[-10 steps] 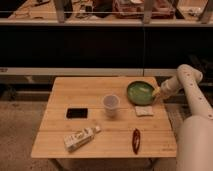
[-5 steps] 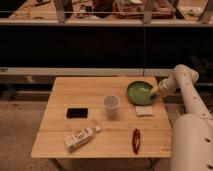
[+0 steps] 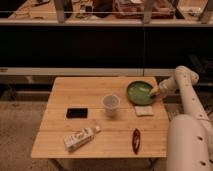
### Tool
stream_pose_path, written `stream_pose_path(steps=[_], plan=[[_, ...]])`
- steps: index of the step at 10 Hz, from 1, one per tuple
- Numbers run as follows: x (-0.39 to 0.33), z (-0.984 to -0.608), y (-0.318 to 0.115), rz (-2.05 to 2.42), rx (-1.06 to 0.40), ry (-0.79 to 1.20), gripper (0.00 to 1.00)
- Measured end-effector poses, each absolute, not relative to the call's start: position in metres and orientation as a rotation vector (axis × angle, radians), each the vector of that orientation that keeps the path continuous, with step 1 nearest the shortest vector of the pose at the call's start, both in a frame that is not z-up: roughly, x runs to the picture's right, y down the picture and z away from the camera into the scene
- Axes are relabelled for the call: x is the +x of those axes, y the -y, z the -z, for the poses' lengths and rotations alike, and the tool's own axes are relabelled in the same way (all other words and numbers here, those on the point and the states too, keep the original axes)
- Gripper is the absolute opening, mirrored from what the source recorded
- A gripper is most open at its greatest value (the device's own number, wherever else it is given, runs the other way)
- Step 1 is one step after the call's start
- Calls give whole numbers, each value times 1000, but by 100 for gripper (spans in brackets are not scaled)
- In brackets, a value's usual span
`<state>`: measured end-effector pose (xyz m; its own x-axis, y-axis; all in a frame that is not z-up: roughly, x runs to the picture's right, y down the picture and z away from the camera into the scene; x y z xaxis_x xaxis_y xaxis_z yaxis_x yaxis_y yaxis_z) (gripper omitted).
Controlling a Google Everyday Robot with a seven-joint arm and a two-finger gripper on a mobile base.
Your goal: Pick up the ceramic bowl
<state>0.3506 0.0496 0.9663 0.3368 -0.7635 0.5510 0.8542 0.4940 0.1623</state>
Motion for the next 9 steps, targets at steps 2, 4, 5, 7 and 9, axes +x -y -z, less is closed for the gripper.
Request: stream_pose_path(steps=[2, 4, 5, 7, 9], plan=[[348, -966, -54, 1045, -165, 646, 40], [341, -964, -57, 1037, -164, 678, 25], [340, -964, -59, 1035, -166, 687, 21], [338, -961, -60, 1028, -161, 709, 19], [334, -949, -49, 1027, -127, 731, 19]])
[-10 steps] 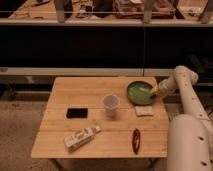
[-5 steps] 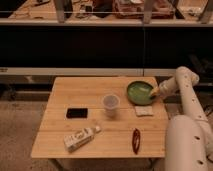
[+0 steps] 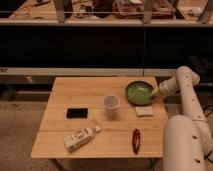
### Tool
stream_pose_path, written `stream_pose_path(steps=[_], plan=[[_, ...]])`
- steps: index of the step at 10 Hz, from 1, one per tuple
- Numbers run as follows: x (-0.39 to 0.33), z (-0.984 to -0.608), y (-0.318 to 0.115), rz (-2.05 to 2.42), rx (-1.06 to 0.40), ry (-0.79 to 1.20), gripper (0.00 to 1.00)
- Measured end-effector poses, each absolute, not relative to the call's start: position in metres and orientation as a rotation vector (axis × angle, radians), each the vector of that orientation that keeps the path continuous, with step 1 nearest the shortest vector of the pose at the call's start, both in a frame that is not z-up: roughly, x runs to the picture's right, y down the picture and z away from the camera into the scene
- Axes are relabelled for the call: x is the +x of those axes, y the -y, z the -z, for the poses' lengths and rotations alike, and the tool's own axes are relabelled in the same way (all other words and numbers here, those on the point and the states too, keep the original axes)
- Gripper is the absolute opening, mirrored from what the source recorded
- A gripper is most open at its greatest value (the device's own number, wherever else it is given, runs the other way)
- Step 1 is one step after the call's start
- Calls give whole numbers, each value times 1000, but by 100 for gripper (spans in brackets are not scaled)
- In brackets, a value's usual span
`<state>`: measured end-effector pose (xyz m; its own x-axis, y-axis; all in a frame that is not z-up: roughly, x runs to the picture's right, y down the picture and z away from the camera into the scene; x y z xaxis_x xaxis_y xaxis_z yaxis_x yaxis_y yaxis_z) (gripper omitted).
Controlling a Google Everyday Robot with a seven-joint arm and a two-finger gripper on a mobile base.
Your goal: Pick up the ceramic bowl
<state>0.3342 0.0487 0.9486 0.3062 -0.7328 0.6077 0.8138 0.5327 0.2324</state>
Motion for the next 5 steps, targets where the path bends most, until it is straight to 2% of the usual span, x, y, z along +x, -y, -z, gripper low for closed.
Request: stream_pose_path(steps=[5], plan=[[299, -890, -13, 1083, -23, 864, 19]])
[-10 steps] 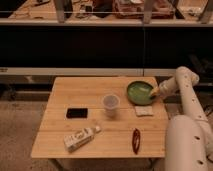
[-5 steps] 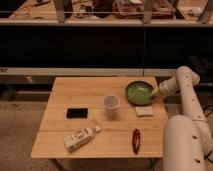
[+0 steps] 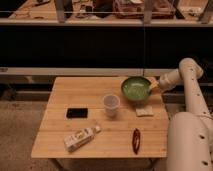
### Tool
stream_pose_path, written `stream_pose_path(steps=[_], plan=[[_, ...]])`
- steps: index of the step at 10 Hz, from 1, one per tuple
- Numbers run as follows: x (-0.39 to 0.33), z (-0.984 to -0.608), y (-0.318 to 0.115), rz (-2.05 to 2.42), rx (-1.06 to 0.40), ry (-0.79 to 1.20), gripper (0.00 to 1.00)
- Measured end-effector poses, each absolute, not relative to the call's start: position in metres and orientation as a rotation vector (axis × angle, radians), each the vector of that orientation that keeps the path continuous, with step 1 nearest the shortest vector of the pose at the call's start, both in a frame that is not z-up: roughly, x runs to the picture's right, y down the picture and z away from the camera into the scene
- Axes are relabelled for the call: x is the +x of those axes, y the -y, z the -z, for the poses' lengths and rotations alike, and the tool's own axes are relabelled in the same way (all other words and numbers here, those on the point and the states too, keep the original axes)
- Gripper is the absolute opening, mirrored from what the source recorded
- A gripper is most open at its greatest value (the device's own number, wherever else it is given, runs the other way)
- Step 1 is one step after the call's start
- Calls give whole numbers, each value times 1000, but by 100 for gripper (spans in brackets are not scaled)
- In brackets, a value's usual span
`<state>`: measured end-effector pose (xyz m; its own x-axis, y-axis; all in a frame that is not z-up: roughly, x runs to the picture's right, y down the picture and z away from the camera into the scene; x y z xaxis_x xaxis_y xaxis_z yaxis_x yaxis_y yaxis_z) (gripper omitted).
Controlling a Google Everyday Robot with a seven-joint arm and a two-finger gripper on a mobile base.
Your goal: Pick up the ceramic bowl
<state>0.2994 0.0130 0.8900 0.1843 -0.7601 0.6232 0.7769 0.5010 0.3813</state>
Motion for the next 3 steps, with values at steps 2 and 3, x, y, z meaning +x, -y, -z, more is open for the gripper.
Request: stream_pose_path(steps=[2, 3], plan=[[283, -859, -5, 1093, 24, 948, 19], [282, -857, -4, 1094, 30, 951, 19]])
